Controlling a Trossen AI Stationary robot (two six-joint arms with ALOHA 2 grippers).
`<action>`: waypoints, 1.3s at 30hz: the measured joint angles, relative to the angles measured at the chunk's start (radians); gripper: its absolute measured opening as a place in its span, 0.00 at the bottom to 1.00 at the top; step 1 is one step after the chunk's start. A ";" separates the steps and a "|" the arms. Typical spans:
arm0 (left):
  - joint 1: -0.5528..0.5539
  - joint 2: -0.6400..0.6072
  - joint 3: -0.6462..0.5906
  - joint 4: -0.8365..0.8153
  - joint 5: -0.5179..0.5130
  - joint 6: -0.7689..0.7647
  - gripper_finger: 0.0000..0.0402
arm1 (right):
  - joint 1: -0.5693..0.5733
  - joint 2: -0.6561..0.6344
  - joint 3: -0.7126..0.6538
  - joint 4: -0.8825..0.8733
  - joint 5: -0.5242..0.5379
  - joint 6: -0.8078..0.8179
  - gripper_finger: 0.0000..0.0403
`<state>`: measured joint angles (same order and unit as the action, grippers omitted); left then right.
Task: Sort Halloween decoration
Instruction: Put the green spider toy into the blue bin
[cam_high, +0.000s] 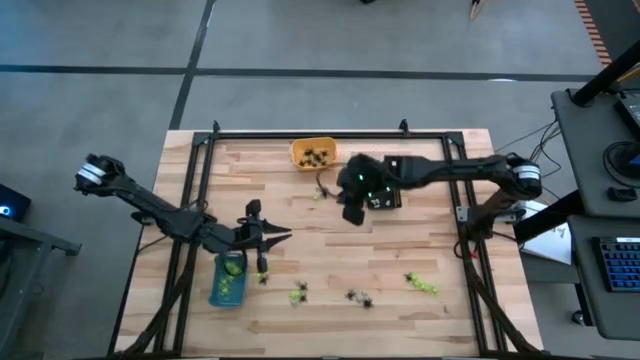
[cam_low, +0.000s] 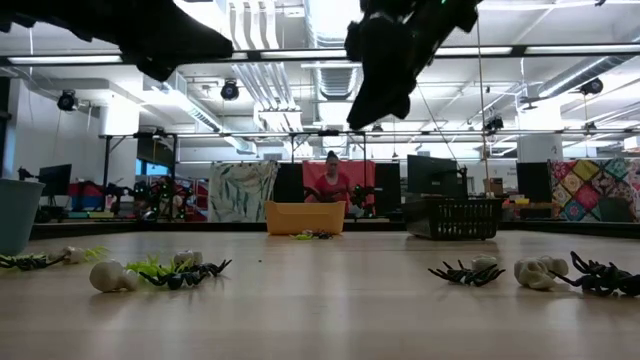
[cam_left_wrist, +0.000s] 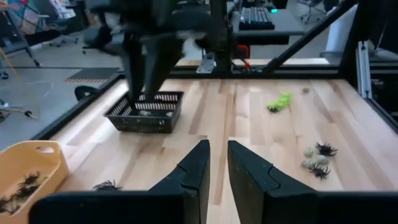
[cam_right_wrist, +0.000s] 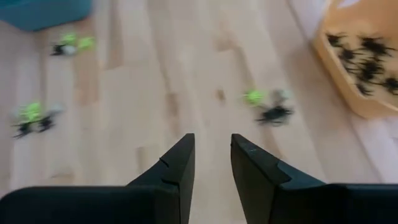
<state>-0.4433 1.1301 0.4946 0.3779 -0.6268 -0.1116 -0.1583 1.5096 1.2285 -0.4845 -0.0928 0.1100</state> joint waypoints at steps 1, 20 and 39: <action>0.006 0.018 0.000 0.012 0.001 0.000 0.10 | 0.023 -0.009 -0.006 0.001 0.013 0.007 0.24; 0.269 0.353 0.065 0.067 0.197 0.076 0.10 | 0.304 -0.080 -0.109 0.114 0.096 0.080 0.22; 0.583 0.644 0.066 0.390 0.469 0.175 0.10 | 0.331 -0.219 -0.342 0.347 0.227 0.128 0.21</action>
<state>0.1397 1.7740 0.5610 0.7677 -0.1577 0.0638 0.1722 1.2902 0.8861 -0.1378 0.1341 0.2377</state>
